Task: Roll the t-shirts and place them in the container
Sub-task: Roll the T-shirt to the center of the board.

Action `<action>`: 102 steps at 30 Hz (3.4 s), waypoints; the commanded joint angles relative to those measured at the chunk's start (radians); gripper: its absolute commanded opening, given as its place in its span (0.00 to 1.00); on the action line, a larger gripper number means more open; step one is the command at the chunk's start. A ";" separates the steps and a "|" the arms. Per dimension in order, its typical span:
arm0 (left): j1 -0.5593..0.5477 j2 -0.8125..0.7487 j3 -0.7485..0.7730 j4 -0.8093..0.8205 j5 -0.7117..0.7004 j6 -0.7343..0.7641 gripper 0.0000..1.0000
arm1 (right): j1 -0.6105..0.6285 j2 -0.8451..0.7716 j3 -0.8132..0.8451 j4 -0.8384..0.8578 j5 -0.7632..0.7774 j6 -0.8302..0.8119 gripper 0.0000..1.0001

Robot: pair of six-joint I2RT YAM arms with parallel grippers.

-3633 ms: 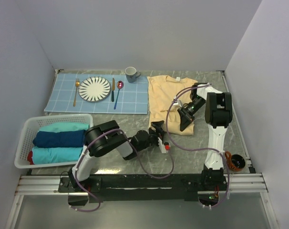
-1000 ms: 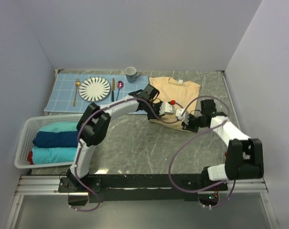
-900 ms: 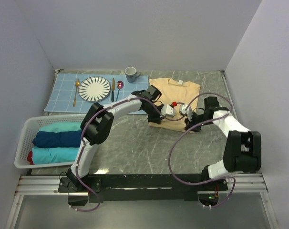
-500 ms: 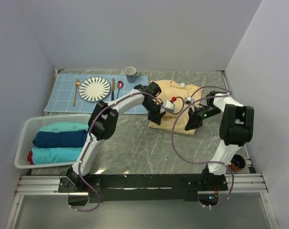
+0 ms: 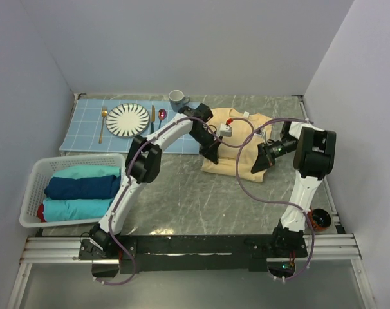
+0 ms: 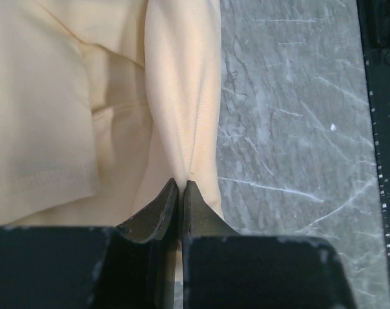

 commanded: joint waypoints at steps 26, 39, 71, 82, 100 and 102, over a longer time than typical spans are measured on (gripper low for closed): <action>0.159 -0.232 -0.358 0.474 -0.206 -0.409 0.41 | -0.038 0.255 0.196 -0.094 0.264 0.293 0.06; -0.263 -0.840 -1.402 1.575 -0.815 -0.028 0.82 | -0.033 0.248 0.179 -0.071 0.257 0.302 0.06; -0.354 -0.454 -1.267 1.526 -0.934 0.209 0.15 | -0.087 0.043 0.129 -0.021 0.142 0.295 0.46; -0.355 -0.520 -1.235 1.329 -0.889 0.080 0.13 | -0.072 -0.834 -0.549 0.597 0.309 0.169 0.74; -0.355 -0.520 -1.205 1.252 -0.826 0.005 0.14 | 0.338 -1.638 -1.514 1.588 0.476 -0.319 1.00; -0.354 -0.523 -1.208 1.255 -0.817 0.002 0.14 | 0.340 -1.562 -1.537 1.668 0.493 -0.327 1.00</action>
